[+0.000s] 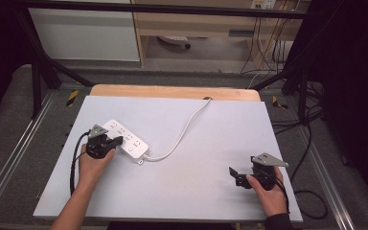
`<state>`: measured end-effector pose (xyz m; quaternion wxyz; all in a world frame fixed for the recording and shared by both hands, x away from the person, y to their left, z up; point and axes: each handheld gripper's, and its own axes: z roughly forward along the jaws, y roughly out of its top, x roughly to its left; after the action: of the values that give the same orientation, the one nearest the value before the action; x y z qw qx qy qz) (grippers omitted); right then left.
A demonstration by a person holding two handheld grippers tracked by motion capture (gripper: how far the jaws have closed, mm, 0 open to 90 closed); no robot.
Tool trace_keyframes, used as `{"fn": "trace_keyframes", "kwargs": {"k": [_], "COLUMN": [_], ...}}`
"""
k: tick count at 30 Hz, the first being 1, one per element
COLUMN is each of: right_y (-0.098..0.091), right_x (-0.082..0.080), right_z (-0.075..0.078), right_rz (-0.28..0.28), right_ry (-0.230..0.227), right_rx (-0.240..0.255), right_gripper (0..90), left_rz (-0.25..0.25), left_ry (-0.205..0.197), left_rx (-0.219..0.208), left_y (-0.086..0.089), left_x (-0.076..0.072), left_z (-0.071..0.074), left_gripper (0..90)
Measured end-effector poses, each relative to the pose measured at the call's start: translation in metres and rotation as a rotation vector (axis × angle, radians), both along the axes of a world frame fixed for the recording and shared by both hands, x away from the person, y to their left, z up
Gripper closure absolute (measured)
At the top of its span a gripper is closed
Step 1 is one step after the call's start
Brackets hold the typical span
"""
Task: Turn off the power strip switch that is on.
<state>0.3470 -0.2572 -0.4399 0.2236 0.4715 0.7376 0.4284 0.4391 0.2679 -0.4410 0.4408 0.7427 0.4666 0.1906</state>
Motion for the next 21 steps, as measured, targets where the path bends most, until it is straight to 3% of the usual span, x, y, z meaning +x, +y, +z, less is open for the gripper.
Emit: {"fn": "trace_keyframes", "kwargs": {"k": [9, 13, 21], "right_y": [-0.0006, -0.0001, 0.0001], "right_x": [-0.0002, -0.0004, -0.0002], "right_z": [0.0003, 0.0003, -0.0001], "right_rz": [0.001, 0.002, 0.002], "right_ry": [-0.001, -0.001, -0.001], "right_rx": [-0.002, -0.003, -0.004], "right_gripper": [2.9, 2.8, 2.8], "left_rz": [-0.005, -0.004, 0.002], "left_ry": [-0.005, -0.011, -0.012], "left_rx": [0.008, 0.038, 0.053], "left_y": [0.0001, -0.0024, -0.0044], "left_x": [-0.001, -0.0017, -0.0023], "left_z": [-0.0001, 0.001, 0.0016], "left_gripper": [90.0, 90.0, 90.0]}}
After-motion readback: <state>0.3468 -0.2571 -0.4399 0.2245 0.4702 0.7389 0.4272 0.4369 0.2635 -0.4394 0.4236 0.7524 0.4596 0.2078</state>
